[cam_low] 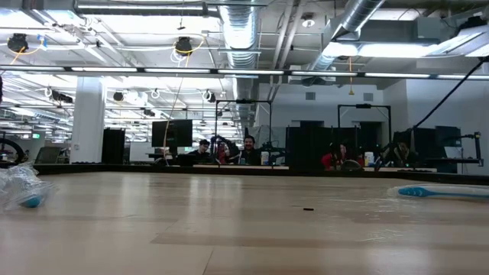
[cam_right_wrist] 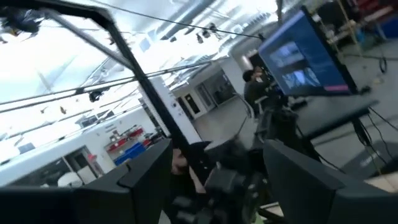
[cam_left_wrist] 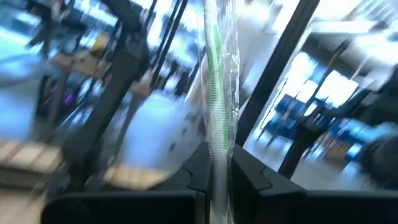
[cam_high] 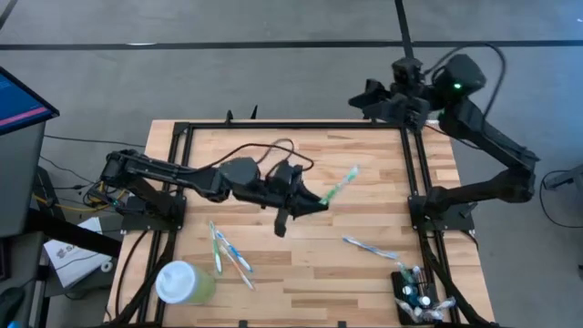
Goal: Pick & Place toothbrushing station
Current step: Put the top green toothbrush into the black organizer
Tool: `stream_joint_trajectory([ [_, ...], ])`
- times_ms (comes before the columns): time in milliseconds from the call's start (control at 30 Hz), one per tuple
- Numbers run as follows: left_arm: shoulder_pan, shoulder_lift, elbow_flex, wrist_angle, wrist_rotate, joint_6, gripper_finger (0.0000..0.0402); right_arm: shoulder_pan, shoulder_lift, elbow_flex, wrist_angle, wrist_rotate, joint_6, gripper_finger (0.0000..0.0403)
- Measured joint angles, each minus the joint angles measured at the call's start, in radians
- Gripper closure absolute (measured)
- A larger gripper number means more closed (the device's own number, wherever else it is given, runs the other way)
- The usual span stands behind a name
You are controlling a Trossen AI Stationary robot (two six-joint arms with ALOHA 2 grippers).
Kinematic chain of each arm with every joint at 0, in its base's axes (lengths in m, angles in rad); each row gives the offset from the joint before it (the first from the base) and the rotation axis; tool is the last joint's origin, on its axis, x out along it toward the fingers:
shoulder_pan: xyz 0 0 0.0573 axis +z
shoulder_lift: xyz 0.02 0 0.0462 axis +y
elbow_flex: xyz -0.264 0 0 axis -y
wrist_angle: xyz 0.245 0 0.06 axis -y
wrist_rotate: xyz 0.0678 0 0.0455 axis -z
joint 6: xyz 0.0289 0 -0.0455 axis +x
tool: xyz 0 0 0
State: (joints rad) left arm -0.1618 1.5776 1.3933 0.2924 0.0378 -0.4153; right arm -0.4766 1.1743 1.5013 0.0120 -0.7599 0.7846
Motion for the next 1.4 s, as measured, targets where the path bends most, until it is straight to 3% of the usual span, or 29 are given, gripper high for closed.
stream_joint_trajectory([
  [267, 0.075, 0.0, 0.0, 0.326, 0.199, -0.11, 0.0385, 0.1, -0.018, -0.001, 0.02, 0.0, -0.075, 0.0159],
  [567, 0.118, 0.014, 0.001, 0.47, 0.382, -0.222, 0.0385, 0.214, 0.052, -0.001, 0.117, 0.007, -0.216, 0.0159],
  [733, 0.114, 0.043, 0.001, 0.495, 0.407, -0.251, 0.0385, 0.248, 0.121, -0.001, 0.231, -0.001, -0.217, 0.0159],
  [833, 0.11, 0.054, 0.0, 0.493, 0.424, -0.267, 0.0385, 0.254, 0.144, 0.011, 0.23, -0.005, -0.217, 0.0159],
  [1067, 0.108, 0.083, 0.0, 0.503, 0.466, -0.281, 0.0385, 0.282, 0.178, 0.067, 0.224, -0.134, -0.177, 0.0159],
  [1400, 0.141, 0.082, 0.0, 0.51, 0.47, -0.225, 0.0385, 0.32, 0.222, 0.126, 0.235, -0.162, -0.115, 0.0159],
])
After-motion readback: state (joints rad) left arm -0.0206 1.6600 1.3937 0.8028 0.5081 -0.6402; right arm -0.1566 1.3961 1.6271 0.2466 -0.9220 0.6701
